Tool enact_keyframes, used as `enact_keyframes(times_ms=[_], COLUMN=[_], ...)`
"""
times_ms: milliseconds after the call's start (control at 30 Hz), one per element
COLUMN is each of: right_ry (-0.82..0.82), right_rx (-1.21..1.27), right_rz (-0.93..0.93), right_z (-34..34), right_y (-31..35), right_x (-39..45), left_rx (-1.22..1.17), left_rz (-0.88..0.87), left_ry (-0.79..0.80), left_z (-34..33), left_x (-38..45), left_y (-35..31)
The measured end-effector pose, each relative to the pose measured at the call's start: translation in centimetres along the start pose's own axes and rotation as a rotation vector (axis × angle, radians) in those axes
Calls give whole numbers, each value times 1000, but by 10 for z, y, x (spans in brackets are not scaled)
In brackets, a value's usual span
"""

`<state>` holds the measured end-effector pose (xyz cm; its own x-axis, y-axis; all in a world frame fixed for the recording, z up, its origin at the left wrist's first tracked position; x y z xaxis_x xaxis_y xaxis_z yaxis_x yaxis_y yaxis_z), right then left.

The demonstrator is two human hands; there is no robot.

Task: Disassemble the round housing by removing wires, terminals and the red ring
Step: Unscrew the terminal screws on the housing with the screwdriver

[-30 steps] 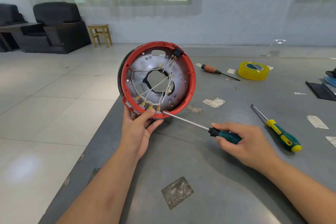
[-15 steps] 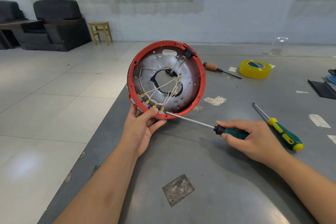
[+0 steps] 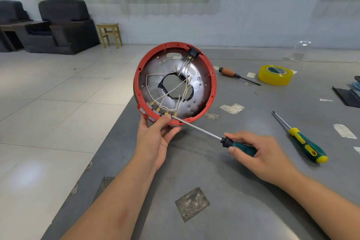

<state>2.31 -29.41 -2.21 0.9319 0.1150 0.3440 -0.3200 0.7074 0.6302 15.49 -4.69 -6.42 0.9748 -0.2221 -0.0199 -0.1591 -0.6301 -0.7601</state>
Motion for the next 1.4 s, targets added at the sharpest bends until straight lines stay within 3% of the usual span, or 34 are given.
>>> enact_keyframes(times_ms=[633, 967, 1400], right_ry=[-3, 16, 54], right_rx=[-192, -263, -314], right_rz=[-24, -70, -151], right_z=[9, 2, -18], right_y=[13, 14, 29], right_x=[-5, -6, -9], left_rx=[15, 206, 108], left_rz=[-145, -225, -282], left_ry=[-79, -80, -165], left_z=[13, 10, 8], left_x=[0, -5, -11], left_y=[-14, -22, -21])
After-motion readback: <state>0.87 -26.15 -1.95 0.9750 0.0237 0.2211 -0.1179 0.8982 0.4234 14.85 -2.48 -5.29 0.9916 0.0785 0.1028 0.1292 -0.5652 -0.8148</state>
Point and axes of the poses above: each hand's wrist, its own x-axis towards the middle knuckle, its own z-axis out of the back of the hand, y = z × x, the point moved 10 cm from there along x, towards the middle knuckle, and after that the axes turned 7 degrees about y, right-handed, at the moved point
